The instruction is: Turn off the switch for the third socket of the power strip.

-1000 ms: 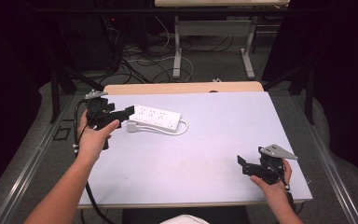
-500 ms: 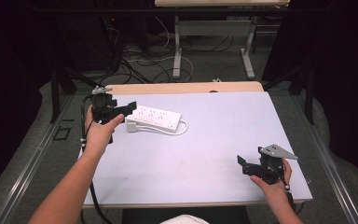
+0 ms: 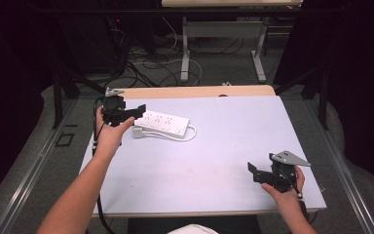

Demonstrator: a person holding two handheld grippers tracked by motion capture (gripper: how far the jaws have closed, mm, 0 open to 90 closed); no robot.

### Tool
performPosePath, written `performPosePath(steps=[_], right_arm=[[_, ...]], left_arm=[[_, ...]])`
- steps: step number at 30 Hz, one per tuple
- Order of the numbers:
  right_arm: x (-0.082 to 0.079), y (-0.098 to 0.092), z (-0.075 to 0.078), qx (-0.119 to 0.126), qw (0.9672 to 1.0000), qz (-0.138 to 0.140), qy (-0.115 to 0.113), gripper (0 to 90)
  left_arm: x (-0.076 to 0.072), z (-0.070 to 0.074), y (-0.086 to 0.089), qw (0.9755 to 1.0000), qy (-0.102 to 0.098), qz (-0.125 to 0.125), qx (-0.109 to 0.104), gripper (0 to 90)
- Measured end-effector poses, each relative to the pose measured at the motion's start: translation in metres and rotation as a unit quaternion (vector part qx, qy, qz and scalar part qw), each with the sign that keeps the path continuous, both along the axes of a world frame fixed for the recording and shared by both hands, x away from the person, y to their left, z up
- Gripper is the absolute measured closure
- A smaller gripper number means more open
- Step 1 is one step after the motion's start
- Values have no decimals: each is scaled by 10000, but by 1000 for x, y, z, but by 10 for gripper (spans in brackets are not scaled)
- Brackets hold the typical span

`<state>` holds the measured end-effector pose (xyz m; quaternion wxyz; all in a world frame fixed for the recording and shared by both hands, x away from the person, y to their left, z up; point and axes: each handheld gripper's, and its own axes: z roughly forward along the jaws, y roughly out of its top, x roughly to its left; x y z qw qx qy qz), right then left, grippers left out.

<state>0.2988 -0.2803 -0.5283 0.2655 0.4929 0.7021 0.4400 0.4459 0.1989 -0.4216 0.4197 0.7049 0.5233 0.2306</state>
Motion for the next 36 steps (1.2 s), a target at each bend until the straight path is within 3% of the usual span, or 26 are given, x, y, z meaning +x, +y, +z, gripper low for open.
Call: performPosePath(steps=[2,5,12,13,17,23,36], right_arm=[[0,0,0,10,10000,-3,4,107],[-1,0,1,-29,9999,-13,108,107],[0,1,-1,26,10000,-16,38,108],[1,0,-1,20,10000,8,15,108],[1,2,-1,31,10000,-13,7,108],[2,1,-2,25,10000,20,11,108],[3,2,-3,28,9999,65,81,110]], left_arm=[[2,-2,-2,9999,-6,-6,119,193],[6,-6,-6,9999,26,23,130,193],[16,-13,-7,9994,205,87,259,209],[18,-15,-8,9995,212,138,176,215],[24,-20,-6,9989,324,229,232,228],[33,-28,-2,9979,539,338,152,242],[50,-43,5,9942,944,462,204,306]])
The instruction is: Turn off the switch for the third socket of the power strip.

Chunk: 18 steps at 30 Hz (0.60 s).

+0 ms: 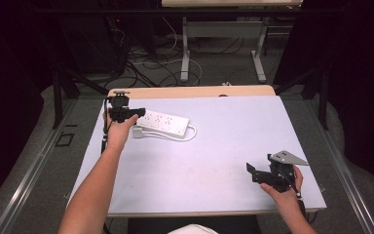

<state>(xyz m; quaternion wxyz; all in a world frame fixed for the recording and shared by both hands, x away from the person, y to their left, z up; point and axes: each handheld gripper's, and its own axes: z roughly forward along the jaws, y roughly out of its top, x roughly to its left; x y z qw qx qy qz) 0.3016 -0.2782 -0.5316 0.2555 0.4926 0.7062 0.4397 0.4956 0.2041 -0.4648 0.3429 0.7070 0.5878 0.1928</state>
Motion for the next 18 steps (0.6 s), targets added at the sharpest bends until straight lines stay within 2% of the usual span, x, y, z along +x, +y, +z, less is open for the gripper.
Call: performPosePath(steps=[9,16,18], right_arm=[[1,0,-1,23,10000,-5,38,112],[2,0,-1,37,10000,10,44,114],[1,1,-1,53,10000,0,80,117]], left_arm=[[9,-10,0,9999,127,-22,98,348],[13,-15,1,9998,205,-39,71,350],[14,-16,1,9997,238,-52,82,375]])
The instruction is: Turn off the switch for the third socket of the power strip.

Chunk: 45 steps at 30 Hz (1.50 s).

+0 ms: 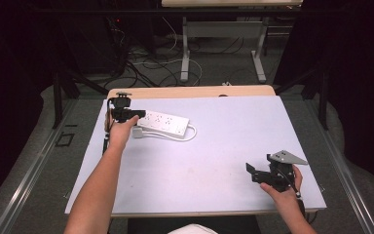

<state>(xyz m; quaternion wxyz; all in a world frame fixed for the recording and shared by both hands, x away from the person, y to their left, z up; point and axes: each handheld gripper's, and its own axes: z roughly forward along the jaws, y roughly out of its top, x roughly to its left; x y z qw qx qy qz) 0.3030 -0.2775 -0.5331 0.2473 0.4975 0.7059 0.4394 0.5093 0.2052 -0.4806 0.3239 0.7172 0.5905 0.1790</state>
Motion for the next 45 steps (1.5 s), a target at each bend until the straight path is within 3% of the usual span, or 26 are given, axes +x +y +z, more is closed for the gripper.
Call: performPosePath(steps=[1,3,6,7,12,13,14,17,18,20,25,33,38,39,41,45], right_arm=[[0,0,0,-16,10000,12,-13,118],[1,-1,0,-26,10000,20,-27,121],[0,-1,0,-10,10000,0,-14,123],[0,-1,0,-4,10000,-1,-15,123],[1,-1,0,1,10000,16,-3,125],[1,-1,0,-1,10000,17,-6,126],[1,-2,0,-7,10000,24,-13,128],[1,-3,0,1,10000,2,-37,131],[1,-3,0,23,10000,-32,-12,131],[1,-4,0,34,10000,-59,27,132],[2,-4,0,46,10000,-42,18,133],[2,-6,0,75,9999,-95,-2,136],[2,-5,0,63,10000,-57,-12,136],[2,-5,0,63,10000,-57,-12,136],[2,-5,0,54,9999,-99,-50,137],[2,-6,0,55,9999,-86,-38,138]], left_arm=[[1,-1,0,10000,-28,-33,10,392],[1,-2,1,9999,116,-54,-54,428],[3,-5,2,9999,104,-20,-102,490],[3,-4,2,9997,197,-43,-107,512],[6,-8,2,9997,179,40,-138,630],[7,-8,3,9995,284,-14,-134,644],[8,-10,3,9995,255,39,-156,663],[10,-12,4,9990,418,-2,-136,706],[11,-15,3,9992,368,42,-158,729],[12,-16,3,9987,488,-10,-169,752],[15,-24,2,9986,489,0,-214,817],[16,-30,3,9985,522,-13,-168,893],[17,-33,1,9986,492,-42,-181,899],[18,-32,2,9980,601,-101,-158,899],[18,-35,0,9985,515,-64,-148,899],[19,-37,-2,9984,550,-75,-108,899]])
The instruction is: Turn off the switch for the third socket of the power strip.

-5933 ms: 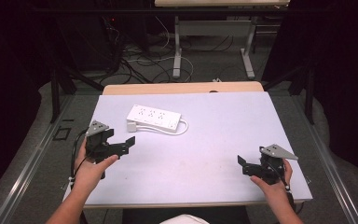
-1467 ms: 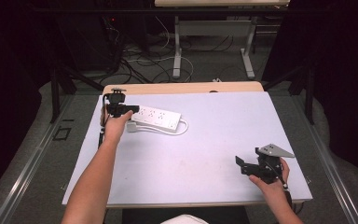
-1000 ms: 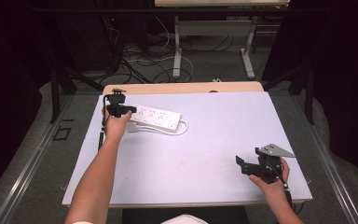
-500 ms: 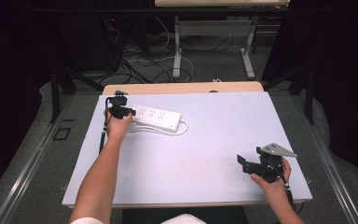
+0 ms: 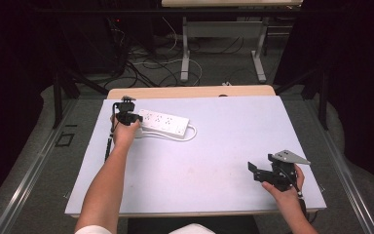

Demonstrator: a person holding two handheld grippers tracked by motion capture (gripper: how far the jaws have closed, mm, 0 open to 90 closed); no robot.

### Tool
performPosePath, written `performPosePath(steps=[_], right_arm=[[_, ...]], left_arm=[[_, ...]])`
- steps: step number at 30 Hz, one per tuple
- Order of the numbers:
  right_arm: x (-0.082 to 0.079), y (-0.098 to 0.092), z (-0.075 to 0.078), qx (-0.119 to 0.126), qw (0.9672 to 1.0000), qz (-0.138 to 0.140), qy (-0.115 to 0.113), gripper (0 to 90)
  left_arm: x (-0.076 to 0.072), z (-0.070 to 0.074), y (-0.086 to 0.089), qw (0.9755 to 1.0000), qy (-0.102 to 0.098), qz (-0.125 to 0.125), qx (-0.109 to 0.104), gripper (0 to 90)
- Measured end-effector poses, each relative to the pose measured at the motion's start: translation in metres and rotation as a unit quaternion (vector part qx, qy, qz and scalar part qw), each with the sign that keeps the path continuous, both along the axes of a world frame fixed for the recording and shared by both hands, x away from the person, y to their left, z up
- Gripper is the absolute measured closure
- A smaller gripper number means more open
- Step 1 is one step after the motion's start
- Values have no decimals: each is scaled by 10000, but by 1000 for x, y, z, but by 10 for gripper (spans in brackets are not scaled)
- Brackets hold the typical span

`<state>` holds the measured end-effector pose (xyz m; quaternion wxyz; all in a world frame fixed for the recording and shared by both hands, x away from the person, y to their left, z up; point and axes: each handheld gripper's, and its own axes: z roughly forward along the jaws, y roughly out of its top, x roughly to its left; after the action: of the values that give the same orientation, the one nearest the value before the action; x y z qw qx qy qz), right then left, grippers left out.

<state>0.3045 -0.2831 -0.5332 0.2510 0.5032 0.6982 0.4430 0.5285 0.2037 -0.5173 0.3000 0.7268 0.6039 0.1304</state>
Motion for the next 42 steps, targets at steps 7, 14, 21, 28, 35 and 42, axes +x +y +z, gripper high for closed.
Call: performPosePath(steps=[7,14,21,28,35,42], right_arm=[[0,-1,0,12,10000,12,53,140],[0,-1,0,73,9999,8,69,142],[0,-1,-1,43,10000,27,70,142],[0,0,-1,47,10000,33,77,142],[0,0,-1,49,10000,35,75,142],[0,0,0,56,9999,38,76,142]], left_arm=[[1,-3,0,9999,13,21,164,899],[2,-4,2,10000,34,21,84,894],[2,-5,0,9999,8,36,105,877],[3,-5,0,9999,5,30,95,881],[3,-5,0,9999,0,23,125,884],[2,-6,0,9999,-25,16,134,887]])
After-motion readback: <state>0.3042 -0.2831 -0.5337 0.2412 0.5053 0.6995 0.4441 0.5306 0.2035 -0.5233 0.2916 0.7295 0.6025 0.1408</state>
